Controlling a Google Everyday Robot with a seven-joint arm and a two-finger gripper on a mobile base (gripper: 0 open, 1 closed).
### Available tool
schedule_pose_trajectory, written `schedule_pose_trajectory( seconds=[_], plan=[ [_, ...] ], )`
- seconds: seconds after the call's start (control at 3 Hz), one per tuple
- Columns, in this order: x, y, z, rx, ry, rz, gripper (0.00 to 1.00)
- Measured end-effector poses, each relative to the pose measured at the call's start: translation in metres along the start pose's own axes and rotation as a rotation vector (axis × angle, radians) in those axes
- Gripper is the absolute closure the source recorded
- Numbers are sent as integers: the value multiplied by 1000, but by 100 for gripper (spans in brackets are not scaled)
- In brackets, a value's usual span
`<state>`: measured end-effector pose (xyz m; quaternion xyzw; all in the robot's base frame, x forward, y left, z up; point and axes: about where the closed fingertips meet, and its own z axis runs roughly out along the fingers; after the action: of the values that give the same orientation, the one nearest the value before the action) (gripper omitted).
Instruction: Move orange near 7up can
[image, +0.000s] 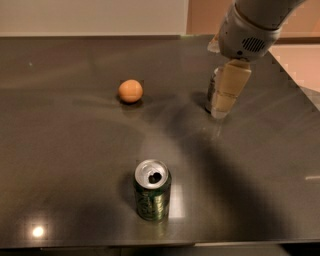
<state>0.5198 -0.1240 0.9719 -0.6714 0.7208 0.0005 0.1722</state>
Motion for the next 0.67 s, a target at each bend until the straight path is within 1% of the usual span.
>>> schedule_pose_trajectory(
  seconds=[0.67],
  plan=[
    [-31, -40, 44, -25, 7, -19, 0]
  ],
)
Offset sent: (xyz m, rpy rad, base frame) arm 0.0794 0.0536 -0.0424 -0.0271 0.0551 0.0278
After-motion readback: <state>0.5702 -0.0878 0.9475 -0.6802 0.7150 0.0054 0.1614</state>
